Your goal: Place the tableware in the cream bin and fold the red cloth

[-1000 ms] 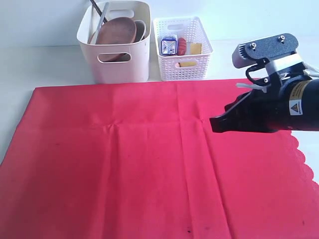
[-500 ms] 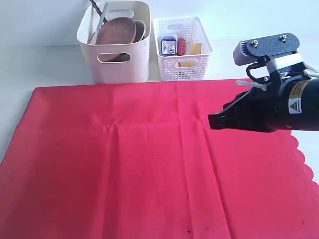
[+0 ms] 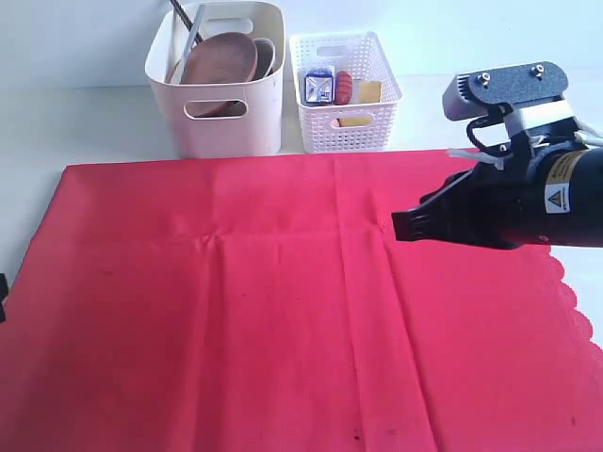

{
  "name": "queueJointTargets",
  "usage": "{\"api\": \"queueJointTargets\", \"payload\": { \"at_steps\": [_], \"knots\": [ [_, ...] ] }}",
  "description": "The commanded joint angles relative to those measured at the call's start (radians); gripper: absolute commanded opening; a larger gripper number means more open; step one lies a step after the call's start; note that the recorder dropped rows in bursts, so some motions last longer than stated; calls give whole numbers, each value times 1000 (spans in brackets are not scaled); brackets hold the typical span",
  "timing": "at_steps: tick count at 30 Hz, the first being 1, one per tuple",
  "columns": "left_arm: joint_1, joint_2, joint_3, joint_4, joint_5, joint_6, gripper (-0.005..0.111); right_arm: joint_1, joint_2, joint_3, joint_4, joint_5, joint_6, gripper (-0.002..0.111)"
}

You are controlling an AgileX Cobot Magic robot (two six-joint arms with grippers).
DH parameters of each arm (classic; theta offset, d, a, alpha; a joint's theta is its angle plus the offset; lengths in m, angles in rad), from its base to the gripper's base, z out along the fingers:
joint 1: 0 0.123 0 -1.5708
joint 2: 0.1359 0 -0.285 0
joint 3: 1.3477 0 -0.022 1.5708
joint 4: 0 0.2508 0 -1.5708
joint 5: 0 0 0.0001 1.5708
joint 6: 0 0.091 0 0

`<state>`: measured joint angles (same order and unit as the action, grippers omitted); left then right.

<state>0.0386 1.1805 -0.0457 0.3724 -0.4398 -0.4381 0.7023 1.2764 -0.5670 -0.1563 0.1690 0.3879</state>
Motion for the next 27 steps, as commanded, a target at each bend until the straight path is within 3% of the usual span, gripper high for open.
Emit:
{"api": "queueJointTargets", "payload": {
  "at_steps": [1,7,11,14,20,21,27],
  "knots": [
    [-2,174,-61,24,-79,17,57,-4,-4,4,0,7,-4,0],
    [-2,410,-137,58,-93,77,84,-4,-4,4,0,20,-22,0],
    [-2,488,-142,88,-145,114,86,-4,28,4,0,18,-25,0],
    [-2,520,-142,126,-166,117,68,-4,68,4,0,16,-25,0],
    [-2,546,-143,136,-176,119,6,36,179,2,7,-56,-28,0],
    [-2,546,-145,128,-178,133,1,57,199,2,7,-76,-28,0],
    [0,539,-199,8,-102,179,1,185,300,2,7,-169,-23,0]
  ]
}}
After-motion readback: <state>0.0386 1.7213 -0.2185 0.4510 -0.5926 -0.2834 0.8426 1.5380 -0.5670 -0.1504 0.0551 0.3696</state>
